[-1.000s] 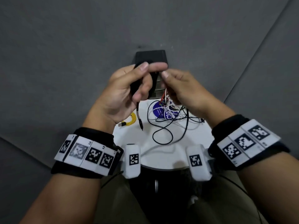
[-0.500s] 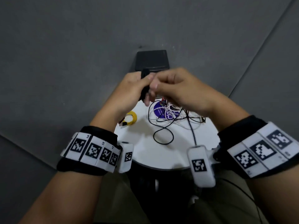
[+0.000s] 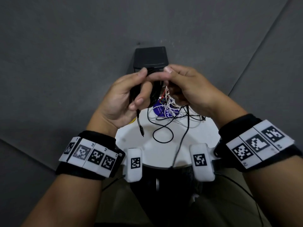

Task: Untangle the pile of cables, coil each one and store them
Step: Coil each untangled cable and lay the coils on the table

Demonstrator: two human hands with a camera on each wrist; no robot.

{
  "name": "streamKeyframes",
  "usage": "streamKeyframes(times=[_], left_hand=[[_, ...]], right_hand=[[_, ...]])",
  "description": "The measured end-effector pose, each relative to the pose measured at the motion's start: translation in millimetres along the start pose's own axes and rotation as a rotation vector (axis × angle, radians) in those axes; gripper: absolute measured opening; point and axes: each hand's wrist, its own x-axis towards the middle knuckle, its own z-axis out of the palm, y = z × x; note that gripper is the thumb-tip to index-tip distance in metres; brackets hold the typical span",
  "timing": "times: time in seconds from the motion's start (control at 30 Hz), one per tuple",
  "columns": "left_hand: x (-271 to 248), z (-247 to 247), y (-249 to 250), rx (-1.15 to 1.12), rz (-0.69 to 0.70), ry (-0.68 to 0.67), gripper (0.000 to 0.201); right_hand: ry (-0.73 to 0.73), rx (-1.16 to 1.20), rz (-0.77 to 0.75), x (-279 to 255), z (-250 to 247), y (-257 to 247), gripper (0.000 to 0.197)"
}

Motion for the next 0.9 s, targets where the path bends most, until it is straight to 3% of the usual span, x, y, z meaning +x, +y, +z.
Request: streamKeyframes(times=[0.17, 0.3, 0.37, 0.5, 0.7, 0.8, 0.9], left_hand=[[11, -10, -2, -0.237, 0.223, 0.158, 0.049], [22, -9, -10, 0.099, 0.202, 0.394, 0.032], [24, -10, -14, 0.325, 0.131, 0.423, 0.02], [20, -11, -13, 0.593, -0.011, 0.275, 0.027], [17, 8, -9, 0.11, -0.114, 0.007, 0.061], [17, 8, -15, -0.028, -0.036, 0.0, 0.055], [21, 5, -18, -0.136, 0.03, 0.142, 0.047]], right_hand=[[-0.175, -0.111, 0.117, -9, 14, 11, 0.034], [-0.358, -0.346, 0.059, -14, 26, 0, 0.035], [-0.371, -0.458, -0.018, -13, 22, -12, 0.031], [-0.294, -0.528, -0.177, -4, 3, -30, 0.026], [-0.004, -0.311, -0.32, 5, -9, -26, 0.027], [0.086, -0.138, -0.229, 5, 2, -10, 0.04], [0.146, -0.074, -0.036, 0, 16, -1, 0.051]])
